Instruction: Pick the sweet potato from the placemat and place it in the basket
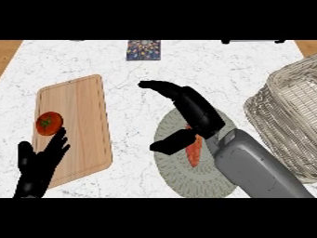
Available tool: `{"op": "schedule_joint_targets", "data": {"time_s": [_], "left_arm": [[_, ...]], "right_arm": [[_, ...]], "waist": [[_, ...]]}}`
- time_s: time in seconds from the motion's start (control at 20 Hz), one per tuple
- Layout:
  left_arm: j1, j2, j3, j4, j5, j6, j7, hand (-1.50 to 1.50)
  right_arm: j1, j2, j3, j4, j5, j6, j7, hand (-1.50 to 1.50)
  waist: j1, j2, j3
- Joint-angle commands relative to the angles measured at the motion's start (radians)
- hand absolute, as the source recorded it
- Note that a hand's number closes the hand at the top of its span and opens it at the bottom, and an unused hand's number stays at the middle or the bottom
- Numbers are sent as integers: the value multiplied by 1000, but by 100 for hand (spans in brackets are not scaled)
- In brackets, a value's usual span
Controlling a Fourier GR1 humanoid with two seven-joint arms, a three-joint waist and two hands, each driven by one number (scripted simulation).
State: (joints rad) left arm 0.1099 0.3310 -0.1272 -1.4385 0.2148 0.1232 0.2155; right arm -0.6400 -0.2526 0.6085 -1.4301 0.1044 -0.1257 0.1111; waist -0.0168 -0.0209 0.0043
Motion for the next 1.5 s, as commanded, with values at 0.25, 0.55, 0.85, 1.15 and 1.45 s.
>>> {"op": "schedule_joint_targets", "data": {"time_s": [0.25, 0.55, 0.85, 1.15, 1.45], "left_arm": [[48, -5, 8, 45, 7, -5, 16, 0], [11, -15, 1, 38, 0, 0, 42, 0], [38, 4, 15, 50, 6, -45, 16, 0], [86, -33, 0, 50, -38, -22, -41, 0], [0, -51, 5, 66, -63, 1, 16, 0]], "right_arm": [[-263, -324, -94, -210, -11, 351, 403, -150], [-372, -475, -162, -151, -240, 714, 477, -150], [-361, -566, -194, -218, -375, 907, 604, -150], [-279, -583, -253, -297, -420, 940, 628, -150], [-190, -423, -207, -324, -266, 826, 636, -150]], "waist": [[-13, 6, -8], [5, 19, -7], [5, 16, -6], [11, 17, -5], [19, 22, -5]]}}
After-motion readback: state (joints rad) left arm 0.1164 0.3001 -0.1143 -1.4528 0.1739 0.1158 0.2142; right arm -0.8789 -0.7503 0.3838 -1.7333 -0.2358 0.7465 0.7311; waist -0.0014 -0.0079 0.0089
